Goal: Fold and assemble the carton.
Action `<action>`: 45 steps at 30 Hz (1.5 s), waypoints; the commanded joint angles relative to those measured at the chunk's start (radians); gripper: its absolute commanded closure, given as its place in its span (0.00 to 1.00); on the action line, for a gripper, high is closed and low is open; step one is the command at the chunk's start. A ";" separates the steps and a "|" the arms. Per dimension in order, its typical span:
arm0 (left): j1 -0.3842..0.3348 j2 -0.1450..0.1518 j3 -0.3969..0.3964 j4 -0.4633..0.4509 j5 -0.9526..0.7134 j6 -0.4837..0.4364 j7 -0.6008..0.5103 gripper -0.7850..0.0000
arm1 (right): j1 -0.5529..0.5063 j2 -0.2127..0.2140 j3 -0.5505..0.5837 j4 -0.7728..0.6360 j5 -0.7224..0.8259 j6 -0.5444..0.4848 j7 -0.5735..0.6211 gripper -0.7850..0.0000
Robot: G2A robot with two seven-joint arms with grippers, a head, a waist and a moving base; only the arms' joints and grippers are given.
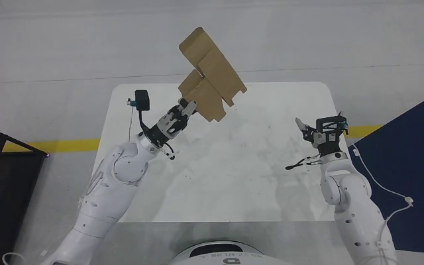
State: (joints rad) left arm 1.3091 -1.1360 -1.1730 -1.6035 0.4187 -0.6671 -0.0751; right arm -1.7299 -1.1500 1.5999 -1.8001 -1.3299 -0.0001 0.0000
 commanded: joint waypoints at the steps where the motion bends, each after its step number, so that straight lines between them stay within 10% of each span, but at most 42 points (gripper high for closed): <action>1: 0.000 0.000 0.000 0.000 0.000 0.000 0.000 1.00 | 0.011 -0.002 -0.014 -0.018 0.059 -0.061 -0.012 0.00; 9: 0.024 0.019 -0.066 0.001 -0.002 -0.024 -0.122 1.00 | 0.144 0.012 -0.026 -0.020 0.349 -0.595 -0.049 0.00; 17: 0.052 0.056 -0.138 -0.005 -0.419 -0.095 -0.488 1.00 | 0.348 0.012 -0.153 0.177 0.614 -0.812 0.140 0.00; 29: 0.060 0.074 -0.181 -0.008 -0.527 -0.093 -0.614 1.00 | 0.389 0.014 -0.175 0.259 0.734 -0.841 0.211 0.00; 45: 0.058 0.062 -0.062 -0.039 -0.574 -0.029 -0.638 1.00 | 0.494 0.045 -0.339 0.428 1.413 -1.012 0.602 0.13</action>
State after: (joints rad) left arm 1.3668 -1.0736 -1.2381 -1.6448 -0.1524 -0.6979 -0.7145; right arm -1.2444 -1.1069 1.2715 -1.3727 0.0338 -1.0122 0.5686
